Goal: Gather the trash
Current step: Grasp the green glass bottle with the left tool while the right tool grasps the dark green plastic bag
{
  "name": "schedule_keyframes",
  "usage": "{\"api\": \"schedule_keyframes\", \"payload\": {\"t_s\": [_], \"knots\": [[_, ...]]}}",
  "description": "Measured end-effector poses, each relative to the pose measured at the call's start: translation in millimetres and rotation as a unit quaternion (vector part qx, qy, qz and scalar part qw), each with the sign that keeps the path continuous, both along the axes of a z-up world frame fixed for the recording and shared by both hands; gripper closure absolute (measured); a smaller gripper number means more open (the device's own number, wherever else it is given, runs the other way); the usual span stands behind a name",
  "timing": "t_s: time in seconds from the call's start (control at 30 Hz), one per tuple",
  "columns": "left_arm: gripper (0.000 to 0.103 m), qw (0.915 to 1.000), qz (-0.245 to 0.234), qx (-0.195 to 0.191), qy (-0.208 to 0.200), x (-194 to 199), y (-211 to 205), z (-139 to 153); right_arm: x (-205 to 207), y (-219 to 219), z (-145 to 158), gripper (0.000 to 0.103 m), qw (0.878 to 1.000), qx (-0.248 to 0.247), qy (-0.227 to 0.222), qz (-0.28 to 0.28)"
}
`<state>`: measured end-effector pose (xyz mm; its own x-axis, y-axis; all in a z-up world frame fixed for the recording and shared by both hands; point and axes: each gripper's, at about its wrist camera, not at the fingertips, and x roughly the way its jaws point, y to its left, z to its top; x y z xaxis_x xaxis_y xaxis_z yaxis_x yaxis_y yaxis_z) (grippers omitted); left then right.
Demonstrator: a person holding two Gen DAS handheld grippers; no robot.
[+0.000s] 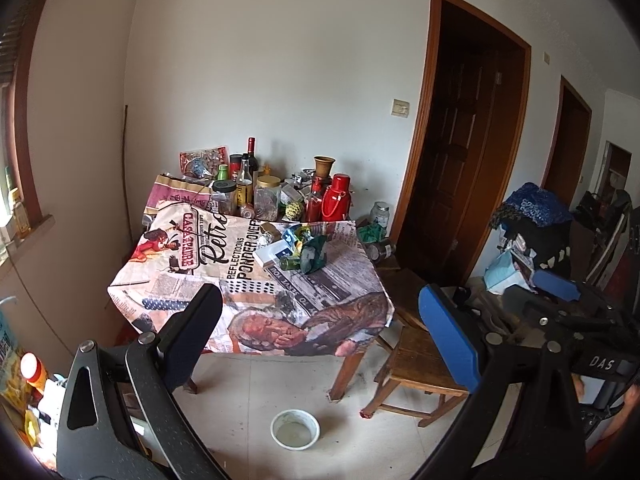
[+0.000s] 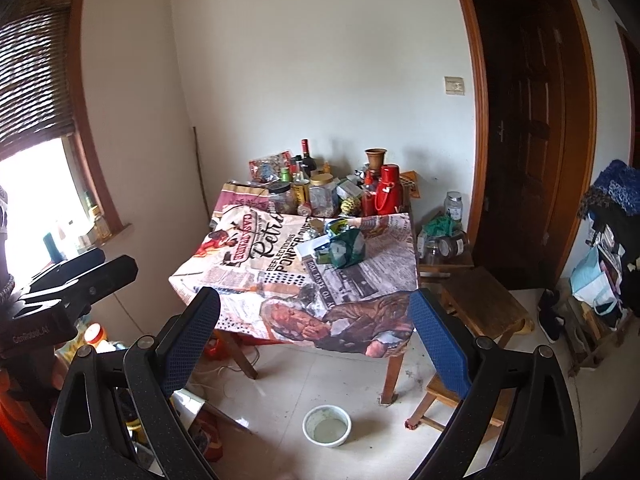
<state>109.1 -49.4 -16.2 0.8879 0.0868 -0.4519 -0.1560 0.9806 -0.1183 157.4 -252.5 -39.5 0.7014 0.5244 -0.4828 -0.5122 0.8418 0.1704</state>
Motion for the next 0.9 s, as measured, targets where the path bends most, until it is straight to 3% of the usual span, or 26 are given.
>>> {"api": "schedule_keyframes", "payload": {"t_s": [0.3, 0.67, 0.8, 0.9], "knots": [[0.004, 0.9999, -0.009, -0.006, -0.006, 87, 50, -12, 60, 17, -8, 0.009, 0.999, -0.003, 0.007, -0.049], [0.004, 0.9995, -0.026, 0.011, -0.015, 216, 147, 0, 166, 102, -10, 0.009, 0.994, -0.010, 0.037, -0.107], [0.004, 0.9994, -0.027, 0.019, -0.010, 251, 175, -11, 200, 122, -20, 0.009, 0.989, -0.011, 0.065, -0.133], [0.004, 0.9995, -0.026, -0.002, 0.017, 274, 191, -24, 229, 134, -36, 0.009, 0.984, -0.013, 0.109, -0.141]]}}
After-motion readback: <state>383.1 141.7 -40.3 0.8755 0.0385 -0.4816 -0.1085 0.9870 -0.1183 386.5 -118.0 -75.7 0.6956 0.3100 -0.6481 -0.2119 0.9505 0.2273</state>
